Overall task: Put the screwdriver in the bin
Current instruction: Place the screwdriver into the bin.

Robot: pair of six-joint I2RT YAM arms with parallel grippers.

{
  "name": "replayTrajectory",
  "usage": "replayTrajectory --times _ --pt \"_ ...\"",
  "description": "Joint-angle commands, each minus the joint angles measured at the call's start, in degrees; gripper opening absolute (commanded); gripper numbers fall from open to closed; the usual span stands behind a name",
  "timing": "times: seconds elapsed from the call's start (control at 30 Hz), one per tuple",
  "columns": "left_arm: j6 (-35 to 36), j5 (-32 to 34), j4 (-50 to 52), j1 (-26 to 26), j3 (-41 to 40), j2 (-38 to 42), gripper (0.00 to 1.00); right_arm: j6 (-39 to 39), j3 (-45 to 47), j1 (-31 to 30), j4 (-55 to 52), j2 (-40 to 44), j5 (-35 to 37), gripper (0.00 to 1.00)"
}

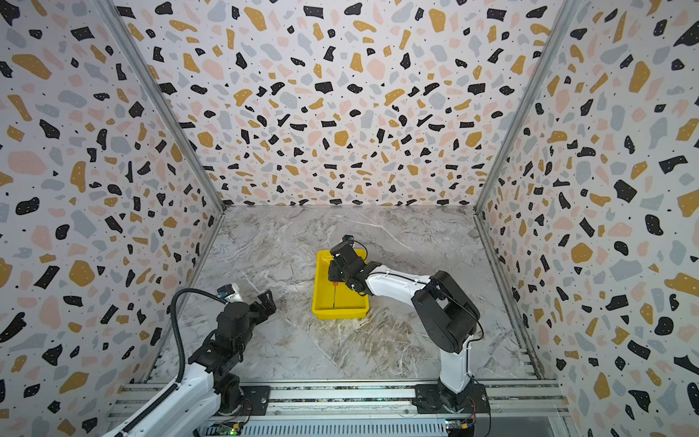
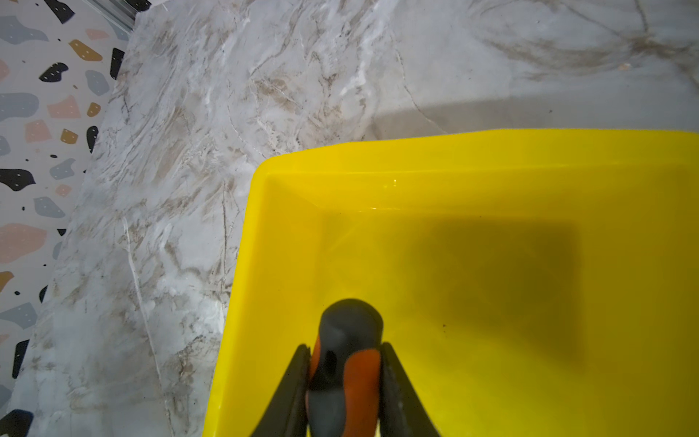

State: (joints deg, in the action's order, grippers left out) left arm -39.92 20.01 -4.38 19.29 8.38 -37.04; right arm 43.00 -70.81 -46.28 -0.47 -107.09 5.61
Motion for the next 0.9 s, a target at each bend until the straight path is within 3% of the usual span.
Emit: replayTrajectory --times 0.0,0.87 --pt "-0.07 0.47 -1.92 0.13 -0.21 0.14 1.00 -0.32 -2.57 0.49 -0.65 0.23 -0.57 0.22" --pt "-0.02 1.07 -2.38 0.11 -0.30 0.26 1.00 -0.38 -5.19 0.93 -3.30 -2.52 0.41 0.34"
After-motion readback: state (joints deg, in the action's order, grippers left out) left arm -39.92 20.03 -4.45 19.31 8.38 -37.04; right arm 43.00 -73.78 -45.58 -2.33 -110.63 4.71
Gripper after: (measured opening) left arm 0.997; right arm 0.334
